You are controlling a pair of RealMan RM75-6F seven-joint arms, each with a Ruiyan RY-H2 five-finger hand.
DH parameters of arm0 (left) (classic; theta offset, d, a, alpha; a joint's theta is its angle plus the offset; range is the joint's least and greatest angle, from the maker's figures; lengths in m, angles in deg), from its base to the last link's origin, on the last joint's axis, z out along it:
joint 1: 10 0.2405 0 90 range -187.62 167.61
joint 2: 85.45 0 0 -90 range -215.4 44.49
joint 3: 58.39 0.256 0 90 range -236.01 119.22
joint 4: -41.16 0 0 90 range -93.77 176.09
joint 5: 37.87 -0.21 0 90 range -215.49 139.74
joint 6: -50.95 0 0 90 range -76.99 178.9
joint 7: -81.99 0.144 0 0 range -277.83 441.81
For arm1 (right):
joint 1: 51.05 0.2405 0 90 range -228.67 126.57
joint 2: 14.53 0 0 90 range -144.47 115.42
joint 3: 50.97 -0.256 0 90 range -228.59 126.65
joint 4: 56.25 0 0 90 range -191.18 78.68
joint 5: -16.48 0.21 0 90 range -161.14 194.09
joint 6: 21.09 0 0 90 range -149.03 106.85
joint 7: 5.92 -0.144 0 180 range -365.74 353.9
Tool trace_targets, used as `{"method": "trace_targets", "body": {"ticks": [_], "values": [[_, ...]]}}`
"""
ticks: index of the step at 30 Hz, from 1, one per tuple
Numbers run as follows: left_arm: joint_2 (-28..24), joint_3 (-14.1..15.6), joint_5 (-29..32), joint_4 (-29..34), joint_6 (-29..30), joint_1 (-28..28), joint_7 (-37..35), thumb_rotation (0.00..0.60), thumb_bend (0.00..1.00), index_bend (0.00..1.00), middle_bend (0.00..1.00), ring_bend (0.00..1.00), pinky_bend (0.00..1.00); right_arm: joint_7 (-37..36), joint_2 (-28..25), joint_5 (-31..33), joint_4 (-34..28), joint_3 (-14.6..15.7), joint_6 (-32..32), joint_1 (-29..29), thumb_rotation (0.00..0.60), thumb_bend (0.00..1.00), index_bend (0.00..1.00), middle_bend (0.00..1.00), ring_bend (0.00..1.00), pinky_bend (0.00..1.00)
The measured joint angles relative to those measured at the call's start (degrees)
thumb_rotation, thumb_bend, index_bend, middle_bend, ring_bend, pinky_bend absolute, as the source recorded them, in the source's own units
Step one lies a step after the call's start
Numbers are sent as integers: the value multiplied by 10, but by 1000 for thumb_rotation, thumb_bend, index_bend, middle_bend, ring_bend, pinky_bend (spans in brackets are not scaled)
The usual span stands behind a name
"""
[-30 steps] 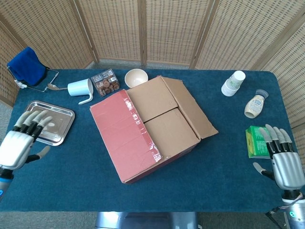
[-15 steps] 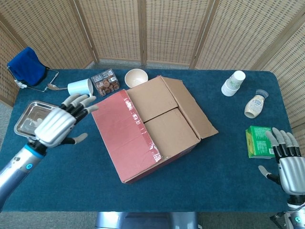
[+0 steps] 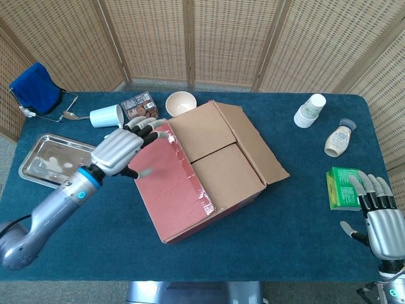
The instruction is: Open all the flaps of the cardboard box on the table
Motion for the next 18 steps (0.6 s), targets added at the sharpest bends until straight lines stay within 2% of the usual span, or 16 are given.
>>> {"method": "trace_targets", "body": {"ticks": [1,3,5,8,10,14,18], "values": [[3,1,21,1,-2,-12,16,562,0,277,10,0,0,0,-1,0,0,-1,0,-1,600,0,0,0,0,0],[14,6,71,4,1,-38,56,439,0,335,31,0,0,-1,-1,0,-1,-2,0,-2,600,0,0,0,0,0],[27,11,120,10,13,-63,92,284,0,394,49,0,0,-3,-2,-1,-1,-2,1,-3,600,3,0,0,0,0],[48,20,180,17,41,-97,135,160,0,443,61,0,0,-3,-2,-4,-1,-3,2,-3,600,16,0,0,0,0],[63,25,208,21,62,-116,159,135,0,451,64,0,0,-3,-2,-6,-2,-3,3,-4,600,28,0,0,0,0],[97,32,254,23,97,-153,192,136,0,451,85,0,0,-3,-1,-8,-2,-5,2,-5,600,35,0,0,0,0],[113,35,281,14,105,-174,209,136,0,450,105,0,0,-4,-1,-8,-2,-5,4,-5,600,41,0,0,0,0]]}}
